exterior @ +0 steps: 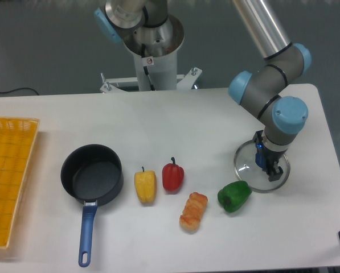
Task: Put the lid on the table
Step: 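Lower the held glass lid onto the table beside the green pepper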
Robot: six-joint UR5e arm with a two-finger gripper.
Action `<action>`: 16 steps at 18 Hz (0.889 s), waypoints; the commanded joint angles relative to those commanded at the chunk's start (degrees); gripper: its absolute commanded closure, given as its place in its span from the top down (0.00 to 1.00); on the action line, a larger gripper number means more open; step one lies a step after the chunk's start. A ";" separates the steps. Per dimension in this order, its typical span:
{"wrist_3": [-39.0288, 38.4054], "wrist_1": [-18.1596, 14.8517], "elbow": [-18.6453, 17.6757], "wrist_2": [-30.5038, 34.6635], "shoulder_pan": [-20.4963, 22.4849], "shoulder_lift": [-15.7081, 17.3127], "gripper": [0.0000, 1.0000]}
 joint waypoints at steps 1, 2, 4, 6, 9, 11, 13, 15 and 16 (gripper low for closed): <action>0.00 0.00 0.00 0.09 0.00 0.00 0.56; 0.00 0.00 0.00 0.09 0.00 0.00 0.57; 0.00 0.00 0.00 0.00 0.00 0.00 0.59; 0.00 0.00 0.00 0.09 -0.09 0.00 0.68; 0.44 0.00 0.17 0.09 -0.09 -0.09 1.00; 0.35 0.00 0.18 0.09 -0.09 -0.09 1.00; 0.35 -0.09 0.26 0.26 -0.09 0.09 1.00; -0.08 -0.09 0.26 0.26 -0.09 0.35 1.00; -0.09 -0.17 0.35 0.26 -0.09 0.44 1.00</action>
